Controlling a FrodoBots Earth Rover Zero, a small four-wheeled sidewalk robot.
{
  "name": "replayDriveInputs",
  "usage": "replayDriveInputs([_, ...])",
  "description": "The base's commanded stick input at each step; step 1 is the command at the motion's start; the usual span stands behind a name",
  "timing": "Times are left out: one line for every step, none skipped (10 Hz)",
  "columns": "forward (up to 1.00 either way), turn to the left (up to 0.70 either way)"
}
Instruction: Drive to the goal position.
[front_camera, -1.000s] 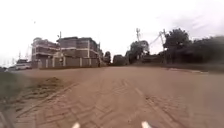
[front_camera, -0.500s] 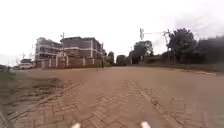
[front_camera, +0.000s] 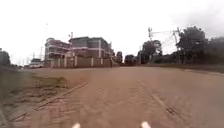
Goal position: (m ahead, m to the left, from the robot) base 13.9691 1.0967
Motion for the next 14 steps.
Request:
replayDriveInputs([0.50, 0.04])
replayDriveInputs([0.50, 0.05])
replayDriveInputs([0.50, 0.04])
replayDriveInputs([0.50, 0.04])
replayDriveInputs([0.50, 0.00])
replayDriveInputs([0.50, 0.00])
replayDriveInputs([0.50, 0.00])
replayDriveInputs([0.56, 0.05])
replayDriveInputs([0.70, 0.10])
replayDriveInputs([0.70, -0.14])
replayDriveInputs([0.70, -0.32])
replayDriveInputs([0.70, -0.34])
replayDriveInputs([0.70, 0.06])
replayDriveInputs([0.70, 0.01])
